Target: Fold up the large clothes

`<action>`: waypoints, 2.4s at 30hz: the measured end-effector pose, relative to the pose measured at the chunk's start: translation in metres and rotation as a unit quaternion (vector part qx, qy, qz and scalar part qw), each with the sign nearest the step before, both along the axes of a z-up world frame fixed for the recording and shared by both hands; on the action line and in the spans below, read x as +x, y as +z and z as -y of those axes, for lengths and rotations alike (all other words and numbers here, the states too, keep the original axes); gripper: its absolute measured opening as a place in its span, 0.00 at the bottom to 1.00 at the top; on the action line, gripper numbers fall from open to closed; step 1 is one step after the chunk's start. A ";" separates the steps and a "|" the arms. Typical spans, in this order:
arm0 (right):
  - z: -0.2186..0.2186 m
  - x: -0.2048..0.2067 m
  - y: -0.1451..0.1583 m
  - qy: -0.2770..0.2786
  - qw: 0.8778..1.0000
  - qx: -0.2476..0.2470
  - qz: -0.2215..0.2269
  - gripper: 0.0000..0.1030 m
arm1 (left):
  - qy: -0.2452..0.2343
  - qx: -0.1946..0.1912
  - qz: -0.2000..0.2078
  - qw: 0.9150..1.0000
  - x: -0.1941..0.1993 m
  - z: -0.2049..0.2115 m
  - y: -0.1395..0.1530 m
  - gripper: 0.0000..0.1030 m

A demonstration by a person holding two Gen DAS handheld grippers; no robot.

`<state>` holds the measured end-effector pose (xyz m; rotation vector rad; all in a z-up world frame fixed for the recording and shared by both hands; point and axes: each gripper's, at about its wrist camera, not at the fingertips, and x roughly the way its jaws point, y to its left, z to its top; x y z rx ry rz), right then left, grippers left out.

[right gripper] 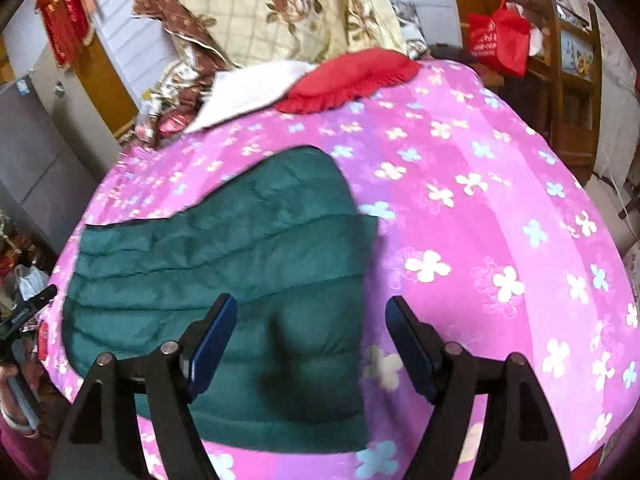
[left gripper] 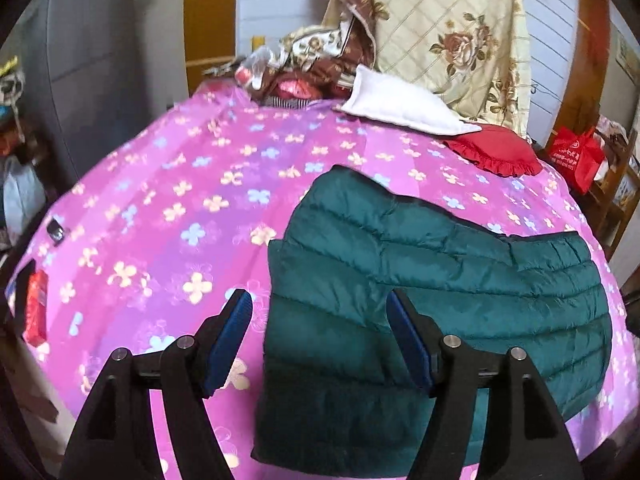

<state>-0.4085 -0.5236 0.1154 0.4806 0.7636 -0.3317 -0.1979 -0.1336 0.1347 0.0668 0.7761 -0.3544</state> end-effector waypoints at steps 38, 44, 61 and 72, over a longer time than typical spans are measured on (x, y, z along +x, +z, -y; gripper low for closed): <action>-0.158 0.036 0.009 0.041 0.993 -0.106 0.022 0.95 | 0.000 0.052 0.104 0.993 -0.087 0.060 -0.003 0.50; -0.163 0.038 0.008 0.046 0.993 -0.111 0.021 0.95 | 0.002 0.052 0.104 0.993 -0.089 0.059 -0.004 0.50; -0.165 0.039 0.004 0.049 0.994 -0.100 0.017 0.95 | -0.006 0.048 0.092 0.995 -0.089 0.061 -0.007 0.50; -0.163 0.042 -0.001 0.047 0.995 -0.091 0.014 0.95 | -0.001 0.047 0.085 0.995 -0.084 0.058 -0.012 0.50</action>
